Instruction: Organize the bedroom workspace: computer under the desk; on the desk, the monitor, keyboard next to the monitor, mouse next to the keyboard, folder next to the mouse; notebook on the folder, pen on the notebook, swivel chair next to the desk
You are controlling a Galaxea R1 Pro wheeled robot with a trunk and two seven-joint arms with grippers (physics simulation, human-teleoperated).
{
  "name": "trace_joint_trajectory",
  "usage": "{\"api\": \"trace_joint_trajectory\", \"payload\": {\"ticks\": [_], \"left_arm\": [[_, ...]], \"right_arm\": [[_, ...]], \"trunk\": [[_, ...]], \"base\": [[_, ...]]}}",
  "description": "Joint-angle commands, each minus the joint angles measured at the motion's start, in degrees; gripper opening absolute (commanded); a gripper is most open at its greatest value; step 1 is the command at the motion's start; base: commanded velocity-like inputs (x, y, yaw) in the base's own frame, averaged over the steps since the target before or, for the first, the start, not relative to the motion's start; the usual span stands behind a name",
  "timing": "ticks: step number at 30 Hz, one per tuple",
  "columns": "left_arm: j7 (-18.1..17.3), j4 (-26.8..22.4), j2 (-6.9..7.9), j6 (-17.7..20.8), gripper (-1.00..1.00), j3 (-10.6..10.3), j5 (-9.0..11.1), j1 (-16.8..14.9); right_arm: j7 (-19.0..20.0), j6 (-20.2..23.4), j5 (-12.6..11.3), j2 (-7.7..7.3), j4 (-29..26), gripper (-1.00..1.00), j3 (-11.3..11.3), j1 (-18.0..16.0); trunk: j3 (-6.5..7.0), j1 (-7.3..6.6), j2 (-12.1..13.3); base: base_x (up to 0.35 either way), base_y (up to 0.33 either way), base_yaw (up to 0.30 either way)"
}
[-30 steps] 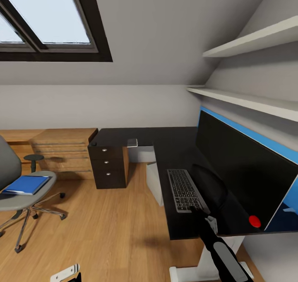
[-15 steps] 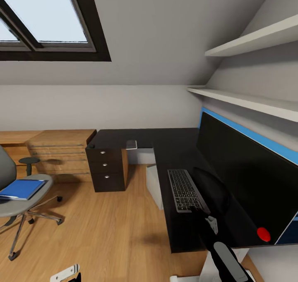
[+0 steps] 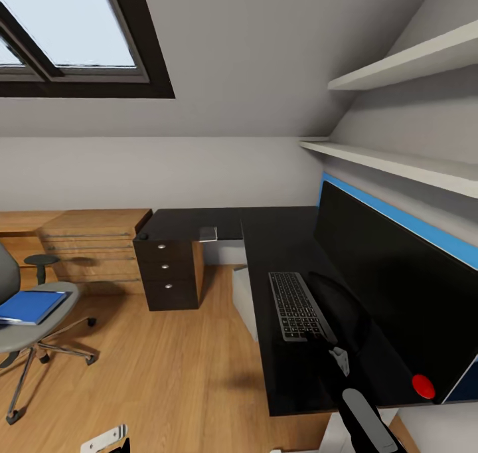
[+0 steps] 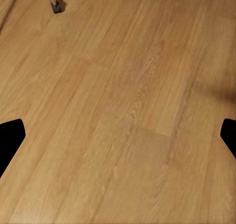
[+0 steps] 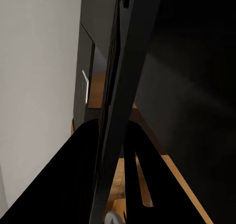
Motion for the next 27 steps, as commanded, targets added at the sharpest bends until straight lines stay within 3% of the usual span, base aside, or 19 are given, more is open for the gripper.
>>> {"api": "trace_joint_trajectory", "payload": {"ticks": [1,27], "left_arm": [[0.45,-0.13,0.06,0.19,1.0,-0.17,0.35,0.0],[0.42,-0.13,0.06,0.19,1.0,-0.17,0.34,0.0]], "right_arm": [[0.19,0.07,-0.63,-0.04,0.0,-1.0,0.11,-0.03],[0.11,0.18,-0.69,-0.02,0.0,-1.0,0.15,-0.03]], "trunk": [[-0.06,0.01,-0.04],[-0.06,0.01,-0.04]], "base": [[0.008,-0.007,0.0],[0.019,-0.024,0.0]]}}
